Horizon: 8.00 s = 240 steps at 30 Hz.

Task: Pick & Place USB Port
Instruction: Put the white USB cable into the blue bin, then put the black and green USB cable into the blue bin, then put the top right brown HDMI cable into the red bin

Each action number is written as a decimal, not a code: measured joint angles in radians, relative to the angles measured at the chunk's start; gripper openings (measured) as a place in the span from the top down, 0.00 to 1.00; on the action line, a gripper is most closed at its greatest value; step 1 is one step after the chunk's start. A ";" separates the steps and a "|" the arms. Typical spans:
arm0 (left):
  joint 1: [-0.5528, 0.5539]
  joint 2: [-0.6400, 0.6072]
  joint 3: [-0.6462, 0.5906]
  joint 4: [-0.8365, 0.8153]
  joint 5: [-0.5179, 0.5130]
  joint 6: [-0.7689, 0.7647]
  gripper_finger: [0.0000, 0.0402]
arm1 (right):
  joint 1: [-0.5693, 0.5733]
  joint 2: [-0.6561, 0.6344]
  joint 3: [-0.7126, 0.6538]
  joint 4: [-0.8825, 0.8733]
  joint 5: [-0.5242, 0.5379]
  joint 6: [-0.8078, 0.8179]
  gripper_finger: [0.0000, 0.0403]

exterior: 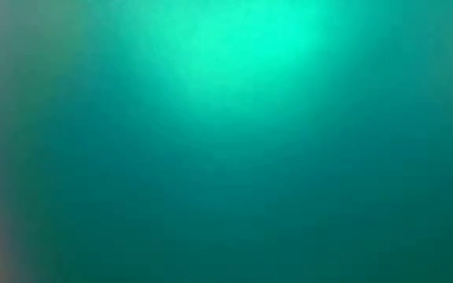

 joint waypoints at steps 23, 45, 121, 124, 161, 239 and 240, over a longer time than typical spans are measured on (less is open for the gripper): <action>-0.006 0.000 0.000 0.002 -0.002 -0.028 0.37 | 0.095 -0.188 0.178 -0.043 -0.111 0.310 0.93; 0.028 0.000 0.000 -0.007 0.109 0.003 0.37 | 0.496 0.161 0.370 0.098 -0.175 0.402 0.93; 0.013 0.000 0.000 -0.002 0.090 -0.055 0.37 | 0.284 0.207 0.109 0.109 -0.075 0.059 0.67; 0.013 0.000 0.000 -0.002 0.090 -0.054 0.37 | 0.277 0.238 0.109 0.111 -0.067 0.061 0.81; 0.002 0.000 0.000 -0.008 0.066 -0.025 0.37 | 0.541 0.109 0.465 -0.152 -0.117 0.386 1.00; 0.077 -0.001 0.000 0.076 0.045 0.008 0.37 | -0.734 -0.009 0.164 -0.515 0.213 -0.391 0.42; 0.077 -0.001 0.000 0.075 0.046 0.008 0.37 | -0.739 -0.001 0.162 -0.510 0.194 -0.397 0.41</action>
